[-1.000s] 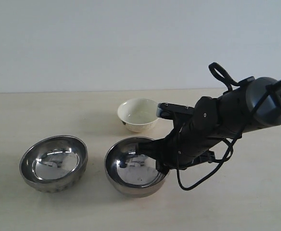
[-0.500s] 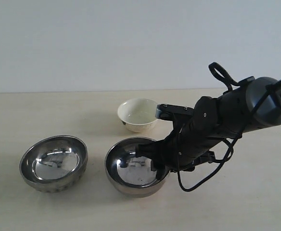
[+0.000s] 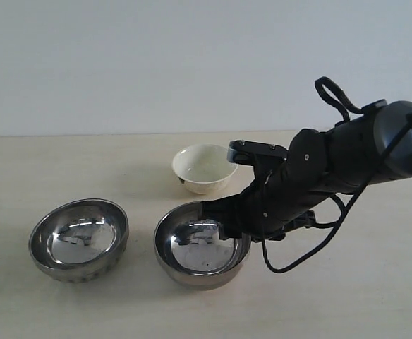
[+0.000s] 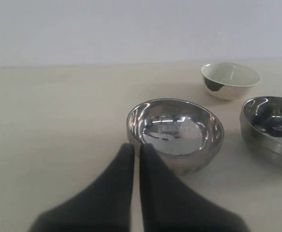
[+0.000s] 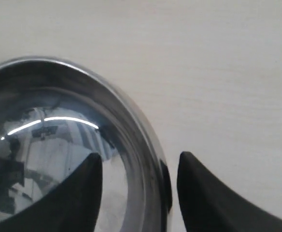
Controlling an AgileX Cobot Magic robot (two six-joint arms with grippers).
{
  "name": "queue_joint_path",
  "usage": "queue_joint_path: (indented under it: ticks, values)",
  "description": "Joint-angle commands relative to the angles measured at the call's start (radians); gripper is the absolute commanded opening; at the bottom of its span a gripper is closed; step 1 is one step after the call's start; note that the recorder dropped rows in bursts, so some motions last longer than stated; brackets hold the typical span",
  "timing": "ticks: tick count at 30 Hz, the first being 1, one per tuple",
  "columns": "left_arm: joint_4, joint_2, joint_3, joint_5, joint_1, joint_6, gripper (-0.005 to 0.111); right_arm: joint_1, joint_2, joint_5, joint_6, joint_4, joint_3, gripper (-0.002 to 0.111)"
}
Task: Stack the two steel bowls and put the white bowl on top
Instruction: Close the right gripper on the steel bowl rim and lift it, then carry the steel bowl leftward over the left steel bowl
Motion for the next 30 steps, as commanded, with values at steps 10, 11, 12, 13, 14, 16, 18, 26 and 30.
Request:
queue_joint_path:
  ticks: [10,11,12,13,14,16,18,26,30]
  values:
    - [0.001,-0.003,0.004,-0.001,0.002,-0.006,0.004,-0.001,-0.049,0.016,-0.01,-0.079,-0.005,0.043]
    - [0.001,-0.003,0.004,-0.001,0.002,-0.006,0.004,-0.001,-0.05,0.02,-0.01,-0.091,-0.005,0.043]
    - [0.001,-0.003,0.004,-0.001,0.002,-0.006,0.004,-0.001,-0.05,0.027,-0.01,-0.103,-0.005,0.043]
    - [0.001,-0.003,0.004,-0.001,0.002,-0.006,0.004,-0.001,-0.05,0.04,-0.01,-0.11,-0.005,0.043]
    - [0.001,-0.003,0.004,-0.001,0.002,-0.006,0.004,-0.001,-0.048,0.05,-0.006,-0.117,-0.005,0.043]
    - [0.001,-0.003,0.004,-0.001,0.002,-0.006,0.004,-0.001,-0.048,0.064,-0.006,-0.13,-0.005,0.043]
    - [0.001,-0.003,0.004,-0.001,0.002,-0.006,0.004,-0.001,-0.056,0.06,-0.006,-0.137,-0.005,0.043]
    - [0.001,-0.003,0.004,-0.001,0.002,-0.006,0.004,-0.001,-0.196,0.023,-0.009,-0.182,-0.005,0.043]
    - [0.001,-0.003,0.004,-0.001,0.002,-0.006,0.004,-0.001,-0.283,0.016,-0.063,-0.185,-0.005,0.043]
